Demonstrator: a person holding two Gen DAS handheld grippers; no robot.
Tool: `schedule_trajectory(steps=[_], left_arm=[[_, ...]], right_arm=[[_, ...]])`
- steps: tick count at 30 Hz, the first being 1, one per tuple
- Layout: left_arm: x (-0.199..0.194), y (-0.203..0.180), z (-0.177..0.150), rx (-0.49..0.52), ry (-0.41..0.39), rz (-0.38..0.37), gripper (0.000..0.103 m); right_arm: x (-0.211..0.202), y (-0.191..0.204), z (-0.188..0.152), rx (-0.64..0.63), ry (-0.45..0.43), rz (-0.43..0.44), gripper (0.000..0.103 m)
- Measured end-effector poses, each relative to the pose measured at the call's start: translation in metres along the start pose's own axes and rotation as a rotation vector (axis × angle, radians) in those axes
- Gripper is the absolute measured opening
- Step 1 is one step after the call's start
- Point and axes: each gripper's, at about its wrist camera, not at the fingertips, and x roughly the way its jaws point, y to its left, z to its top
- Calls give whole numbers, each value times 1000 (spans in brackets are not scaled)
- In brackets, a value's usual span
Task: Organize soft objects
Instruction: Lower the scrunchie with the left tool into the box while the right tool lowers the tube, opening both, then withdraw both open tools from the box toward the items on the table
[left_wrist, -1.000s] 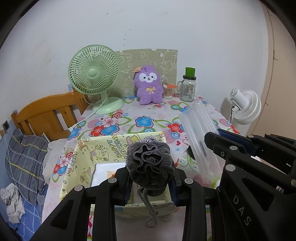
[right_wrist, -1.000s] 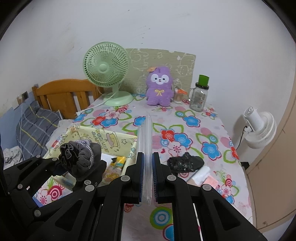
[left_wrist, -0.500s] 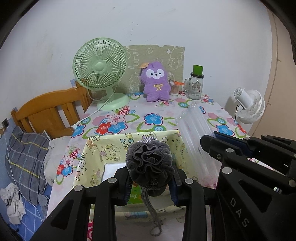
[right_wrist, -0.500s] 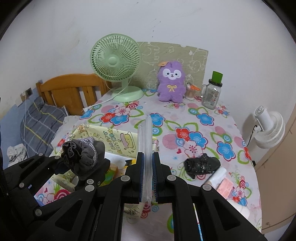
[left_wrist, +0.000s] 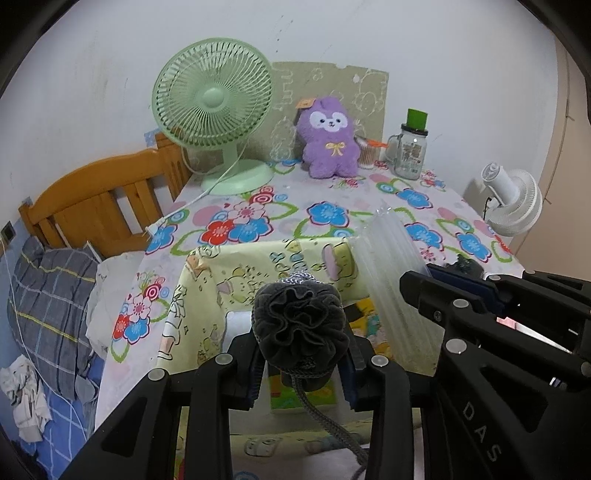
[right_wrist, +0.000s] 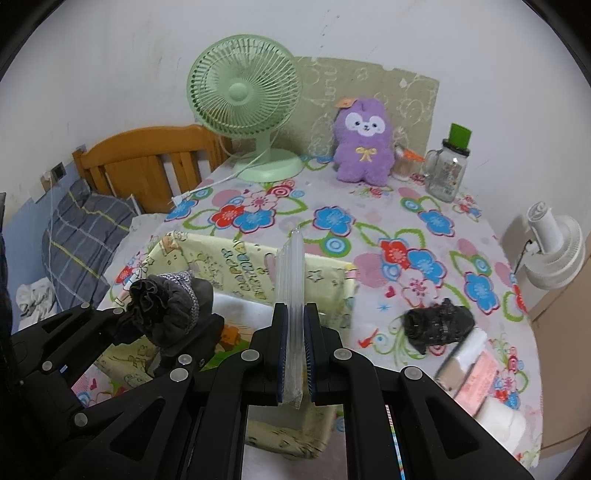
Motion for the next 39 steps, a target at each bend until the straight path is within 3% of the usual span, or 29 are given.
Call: schedule_trajectory(steps=[4, 7, 10, 12, 13, 27, 39], left_arm=[[7, 8, -2, -3, 14, 20, 42], [12, 11, -3, 2, 28, 30, 57], [17, 12, -4, 4, 44, 39, 68], [18, 12, -5, 1, 51, 23, 76], [18, 13, -6, -4, 50, 19, 80], [10, -3, -6, 14, 43, 16, 87], [-3, -31, -7, 47, 20, 8, 87]], right_arm=[[10, 6, 1, -2, 14, 17, 12], [16, 9, 2, -11, 33, 5, 16], [19, 8, 1, -10, 43, -31, 42], [18, 6, 0, -2, 27, -55, 69], [16, 5, 0, 0, 20, -59, 72], [0, -12, -7, 8, -3, -111, 80], [-22, -34, -18, 39, -31, -128, 81]])
